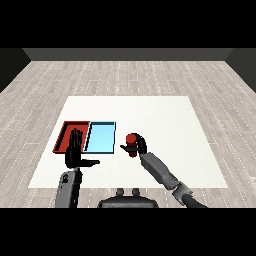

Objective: Pick the red can and put it in the red box

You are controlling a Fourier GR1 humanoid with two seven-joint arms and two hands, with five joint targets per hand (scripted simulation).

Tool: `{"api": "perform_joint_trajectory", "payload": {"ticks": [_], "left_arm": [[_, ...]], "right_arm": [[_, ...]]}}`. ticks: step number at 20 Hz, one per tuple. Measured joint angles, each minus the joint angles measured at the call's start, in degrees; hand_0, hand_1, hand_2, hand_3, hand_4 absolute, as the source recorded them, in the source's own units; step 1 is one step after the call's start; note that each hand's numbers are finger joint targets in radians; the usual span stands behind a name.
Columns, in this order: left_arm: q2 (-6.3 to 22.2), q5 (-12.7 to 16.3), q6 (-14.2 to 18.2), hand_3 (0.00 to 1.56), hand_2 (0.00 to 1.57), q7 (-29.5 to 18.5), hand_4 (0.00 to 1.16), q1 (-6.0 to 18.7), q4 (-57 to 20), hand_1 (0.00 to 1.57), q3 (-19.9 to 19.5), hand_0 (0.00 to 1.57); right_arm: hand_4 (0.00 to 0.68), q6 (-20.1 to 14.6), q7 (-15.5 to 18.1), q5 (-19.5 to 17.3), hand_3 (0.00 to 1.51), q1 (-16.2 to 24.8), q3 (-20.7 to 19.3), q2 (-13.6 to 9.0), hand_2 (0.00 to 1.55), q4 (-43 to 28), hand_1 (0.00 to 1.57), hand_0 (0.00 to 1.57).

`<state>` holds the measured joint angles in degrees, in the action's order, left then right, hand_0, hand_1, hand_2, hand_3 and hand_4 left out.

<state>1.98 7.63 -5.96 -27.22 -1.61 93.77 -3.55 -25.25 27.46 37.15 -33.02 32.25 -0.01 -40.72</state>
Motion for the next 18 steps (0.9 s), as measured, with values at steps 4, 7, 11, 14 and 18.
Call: {"api": "perform_joint_trajectory", "payload": {"ticks": [4,7,11,14,18], "left_arm": [[0.2,0.4,-0.2,0.00,0.00,0.4,0.00,0.9,-0.4,0.00,-0.3,0.00],[0.3,0.6,-0.2,0.00,0.00,1.1,0.00,0.7,-0.2,0.00,-0.3,0.00],[-0.3,0.3,0.4,0.00,0.00,1.6,0.00,-0.1,1.3,0.00,0.5,0.00],[-0.1,0.7,0.2,0.00,0.00,1.3,0.00,0.7,0.1,0.00,-0.1,0.00],[0.6,1.2,-0.9,0.00,0.00,0.6,0.00,0.9,-1.2,0.00,-0.7,0.00]], "right_arm": [[0.548,-0.6,-0.6,-0.1,1.42,-2.2,0.7,0.0,1.47,2.8,1.53,1.53],[0.546,-0.9,-1.3,-0.9,1.41,-2.6,0.8,0.0,1.47,3.3,1.53,1.53],[0.558,-2.8,-2.0,-1.7,1.41,-1.8,1.5,0.0,1.47,1.5,1.55,1.55],[0.580,-4.4,-2.7,-2.7,1.40,-1.8,1.7,0.0,1.47,-0.9,1.53,1.53],[0.586,-6.2,-1.8,-3.3,1.38,-1.5,1.8,-0.7,1.47,-4.5,1.54,1.54]]}}
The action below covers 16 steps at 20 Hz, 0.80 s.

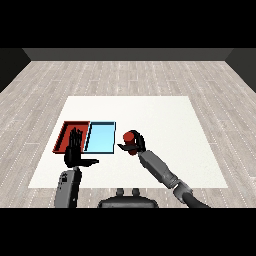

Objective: Pick the red can and put it in the red box

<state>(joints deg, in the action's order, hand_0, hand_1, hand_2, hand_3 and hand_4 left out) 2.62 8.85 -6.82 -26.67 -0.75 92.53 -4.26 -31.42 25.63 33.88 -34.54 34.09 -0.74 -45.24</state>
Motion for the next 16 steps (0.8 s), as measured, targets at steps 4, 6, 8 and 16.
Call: {"api": "perform_joint_trajectory", "payload": {"ticks": [4,6,8,16], "left_arm": [[-0.5,-0.8,0.7,0.00,0.00,0.8,0.00,-0.1,1.2,0.00,1.1,0.00],[-0.5,-1.2,0.8,0.00,0.00,0.9,0.00,-0.5,1.5,0.00,1.2,0.00],[-0.5,-1.8,1.2,0.00,0.00,1.4,0.00,-0.6,2.3,0.00,1.6,0.00],[-2.0,-4.3,3.1,0.00,0.00,8.9,0.00,0.5,7.9,0.00,9.2,0.00]], "right_arm": [[0.583,-1.7,-1.2,-3.1,1.38,1.9,-1.0,-0.9,1.46,-6.3,1.54,1.54],[0.608,-2.2,-2.2,-4.6,1.38,3.5,-1.2,-2.4,1.46,-10.9,1.52,1.52],[0.617,-3.0,-3.5,-6.6,1.40,4.7,-1.3,-3.2,1.47,-14.7,1.54,1.54],[0.633,-4.0,-5.2,-10.4,1.39,10.6,-1.6,-8.6,1.42,-33.1,1.46,1.46]]}}
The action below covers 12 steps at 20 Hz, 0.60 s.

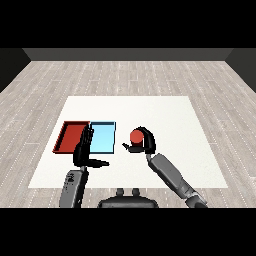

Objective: Pick the red can and put it in the red box

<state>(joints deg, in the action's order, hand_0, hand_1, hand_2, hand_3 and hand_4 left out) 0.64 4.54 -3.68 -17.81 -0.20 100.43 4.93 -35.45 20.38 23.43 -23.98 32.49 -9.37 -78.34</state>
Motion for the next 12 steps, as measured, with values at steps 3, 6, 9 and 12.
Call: {"api": "perform_joint_trajectory", "payload": {"ticks": [3,6,9,12], "left_arm": [[-0.3,-1.5,1.5,0.00,0.00,2.6,0.00,1.4,-0.1,0.00,2.3,0.00],[-0.5,-2.0,2.6,0.00,0.00,4.6,0.00,2.9,-0.3,0.00,3.3,0.00],[-0.6,-2.8,4.9,0.00,0.00,5.7,0.00,4.0,-1.2,0.00,6.1,0.00],[-0.6,-3.7,6.9,0.00,0.00,6.8,0.00,6.3,-3.4,0.00,7.9,0.00]], "right_arm": [[0.633,0.8,-1.6,-1.8,1.39,-0.5,-1.9,-0.3,1.42,-2.3,1.46,1.46],[0.633,1.9,-2.6,-3.7,1.39,-2.5,-4.4,1.4,1.42,-1.0,1.46,1.46],[0.622,3.8,-2.5,-5.2,1.38,-3.7,-6.8,2.9,1.41,0.9,1.44,1.44],[0.627,5.6,-2.0,-6.4,1.39,-2.7,-8.2,3.5,1.41,-0.4,1.42,1.42]]}}
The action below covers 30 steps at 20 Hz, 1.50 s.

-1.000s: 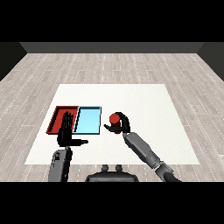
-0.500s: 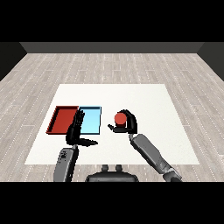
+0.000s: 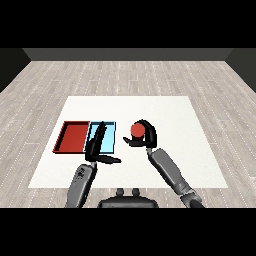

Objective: Pick the red can and put it in the red box

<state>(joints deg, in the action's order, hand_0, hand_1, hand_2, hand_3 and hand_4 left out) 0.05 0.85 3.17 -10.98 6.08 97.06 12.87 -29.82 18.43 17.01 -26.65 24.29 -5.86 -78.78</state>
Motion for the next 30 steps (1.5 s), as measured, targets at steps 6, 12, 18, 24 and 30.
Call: {"api": "perform_joint_trajectory", "payload": {"ticks": [6,12,18,24,30], "left_arm": [[0.0,-0.5,4.3,0.00,0.00,1.7,0.00,3.2,-3.7,0.00,4.1,0.00],[0.0,1.1,6.8,0.00,0.00,0.5,0.00,4.8,-9.1,0.00,7.1,0.00],[0.0,3.6,10.0,0.00,0.00,-0.2,0.00,7.9,-13.9,0.00,9.7,0.00],[0.0,5.5,8.8,0.00,0.00,-2.8,0.00,7.5,-17.3,0.00,9.3,0.00],[0.0,8.6,10.6,0.00,0.00,-4.3,0.00,9.9,-20.8,0.00,11.9,0.00]], "right_arm": [[0.618,1.9,-0.4,-3.4,1.39,3.1,-1.3,0.8,1.43,-5.0,1.44,1.44],[0.647,4.4,-0.5,-6.3,1.40,3.9,-2.3,3.1,1.44,-6.5,1.45,1.45],[0.654,6.0,-0.5,-8.4,1.39,3.9,-3.1,4.8,1.44,-6.7,1.47,1.47],[0.664,5.8,-0.5,-9.5,1.39,5.1,-2.1,5.6,1.43,-8.1,1.47,1.47],[0.661,4.9,0.6,-8.6,1.39,4.5,0.1,5.8,1.43,-7.4,1.44,1.44]]}}
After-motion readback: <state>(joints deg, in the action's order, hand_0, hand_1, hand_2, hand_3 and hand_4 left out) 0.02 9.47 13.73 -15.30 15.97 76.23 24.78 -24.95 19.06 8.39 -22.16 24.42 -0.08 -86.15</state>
